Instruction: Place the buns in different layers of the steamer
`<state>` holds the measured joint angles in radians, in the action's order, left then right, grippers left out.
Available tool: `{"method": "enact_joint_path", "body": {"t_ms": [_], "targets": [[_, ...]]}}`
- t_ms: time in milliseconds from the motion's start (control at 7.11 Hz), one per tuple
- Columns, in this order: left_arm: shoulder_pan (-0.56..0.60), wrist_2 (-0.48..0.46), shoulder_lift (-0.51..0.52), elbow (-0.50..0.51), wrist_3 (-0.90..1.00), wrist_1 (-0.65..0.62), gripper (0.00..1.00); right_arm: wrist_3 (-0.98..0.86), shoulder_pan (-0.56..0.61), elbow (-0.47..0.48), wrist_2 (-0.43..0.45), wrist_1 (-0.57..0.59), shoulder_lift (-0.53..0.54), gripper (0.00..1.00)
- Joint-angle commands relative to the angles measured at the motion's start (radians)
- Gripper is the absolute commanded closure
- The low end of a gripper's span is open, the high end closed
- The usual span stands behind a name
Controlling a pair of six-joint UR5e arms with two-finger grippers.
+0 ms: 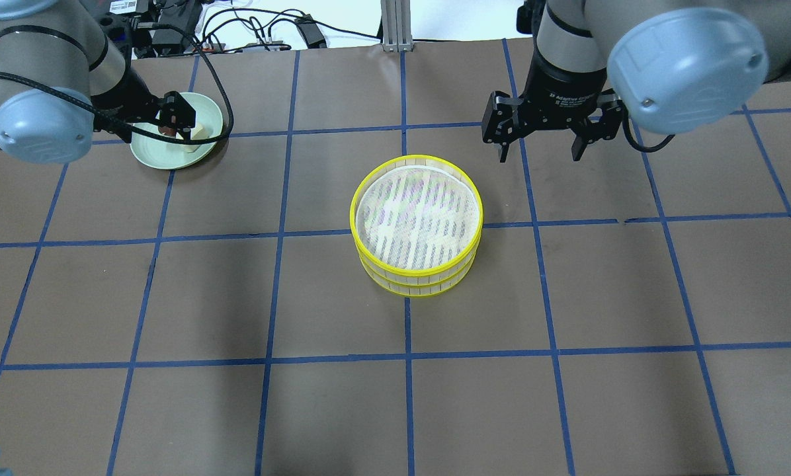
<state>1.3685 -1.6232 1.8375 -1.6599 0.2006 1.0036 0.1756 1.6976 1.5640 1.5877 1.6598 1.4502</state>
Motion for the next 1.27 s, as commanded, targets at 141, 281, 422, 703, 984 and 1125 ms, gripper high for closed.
{"method": "enact_joint_path", "body": {"t_ms": [141, 281, 422, 703, 984, 1125], "targets": [[-0.045, 0.034, 0.155, 0.011, 0.327, -0.245, 0.00, -0.002, 0.034, 0.089, 0.005, 0.217, -0.147, 0.06], [-0.067, 0.072, 0.186, 0.012, 0.345, -0.256, 0.05, -0.002, 0.036, 0.096, 0.005, 0.222, -0.165, 0.11], [-0.083, 0.106, 0.218, 0.035, 0.431, -0.257, 0.13, 0.001, 0.040, 0.099, 0.006, 0.233, -0.180, 0.13], [-0.085, 0.109, 0.284, 0.081, 0.566, -0.258, 0.25, 0.004, 0.040, 0.100, -0.009, 0.267, -0.223, 0.11], [-0.086, 0.111, 0.333, 0.107, 0.640, -0.302, 0.30, 0.004, 0.042, 0.102, -0.009, 0.288, -0.240, 0.17], [-0.086, 0.144, 0.344, 0.114, 0.646, -0.327, 0.40, 0.002, 0.042, 0.102, -0.017, 0.287, -0.249, 0.45]]}}
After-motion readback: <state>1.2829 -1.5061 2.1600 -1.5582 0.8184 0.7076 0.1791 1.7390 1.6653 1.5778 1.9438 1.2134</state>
